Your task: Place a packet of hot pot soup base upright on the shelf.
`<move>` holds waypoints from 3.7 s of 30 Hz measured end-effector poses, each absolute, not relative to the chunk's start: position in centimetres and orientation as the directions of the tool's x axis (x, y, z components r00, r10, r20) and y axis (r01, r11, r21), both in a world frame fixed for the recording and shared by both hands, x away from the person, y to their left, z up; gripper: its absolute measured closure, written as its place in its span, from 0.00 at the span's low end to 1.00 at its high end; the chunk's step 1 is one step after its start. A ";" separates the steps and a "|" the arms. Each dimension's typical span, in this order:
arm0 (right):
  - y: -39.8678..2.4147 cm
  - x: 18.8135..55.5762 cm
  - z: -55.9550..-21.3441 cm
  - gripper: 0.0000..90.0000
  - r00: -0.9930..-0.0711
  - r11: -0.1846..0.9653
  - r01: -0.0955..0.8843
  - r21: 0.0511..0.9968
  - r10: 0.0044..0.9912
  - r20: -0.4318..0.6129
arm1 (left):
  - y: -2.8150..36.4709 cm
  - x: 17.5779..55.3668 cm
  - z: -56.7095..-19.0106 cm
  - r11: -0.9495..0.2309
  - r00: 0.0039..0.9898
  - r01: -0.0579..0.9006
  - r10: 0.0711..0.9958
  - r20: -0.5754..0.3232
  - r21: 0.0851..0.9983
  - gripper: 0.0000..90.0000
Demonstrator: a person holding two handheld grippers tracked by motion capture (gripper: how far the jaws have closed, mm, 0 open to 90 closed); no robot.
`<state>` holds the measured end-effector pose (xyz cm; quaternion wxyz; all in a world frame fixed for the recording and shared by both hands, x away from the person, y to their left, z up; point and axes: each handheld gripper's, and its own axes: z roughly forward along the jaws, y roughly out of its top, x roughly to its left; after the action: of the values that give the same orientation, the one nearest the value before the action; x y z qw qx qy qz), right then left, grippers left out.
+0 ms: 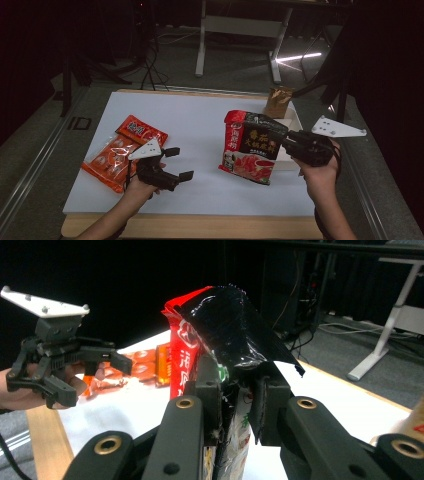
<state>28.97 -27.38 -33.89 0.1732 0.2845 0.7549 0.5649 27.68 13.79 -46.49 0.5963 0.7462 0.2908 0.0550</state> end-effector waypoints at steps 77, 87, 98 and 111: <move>-36.3 44.5 -35.6 0.83 -0.544 0.226 0.303 0.926 0.839 -0.027 | 17.7 27.4 -52.0 -0.104 0.800 0.415 0.515 -0.308 0.904 0.00; -36.1 45.6 -36.8 0.81 -0.597 0.214 0.304 0.928 0.802 0.010 | 17.6 27.3 -52.2 -0.102 0.798 0.425 0.510 -0.320 0.899 0.00; -35.5 45.9 -38.2 0.78 -0.709 0.224 0.275 0.935 0.704 0.040 | 17.6 27.3 -52.3 -0.107 0.801 0.427 0.505 -0.320 0.898 0.00; -36.7 45.4 -39.9 0.74 -0.654 0.152 0.314 0.937 0.750 0.098 | 17.5 27.4 -52.3 -0.109 0.802 0.430 0.501 -0.324 0.896 0.00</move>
<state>45.39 -36.72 -39.86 0.2018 0.3635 0.7315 0.5404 27.36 17.48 -52.33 0.5898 0.7439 0.3129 0.0300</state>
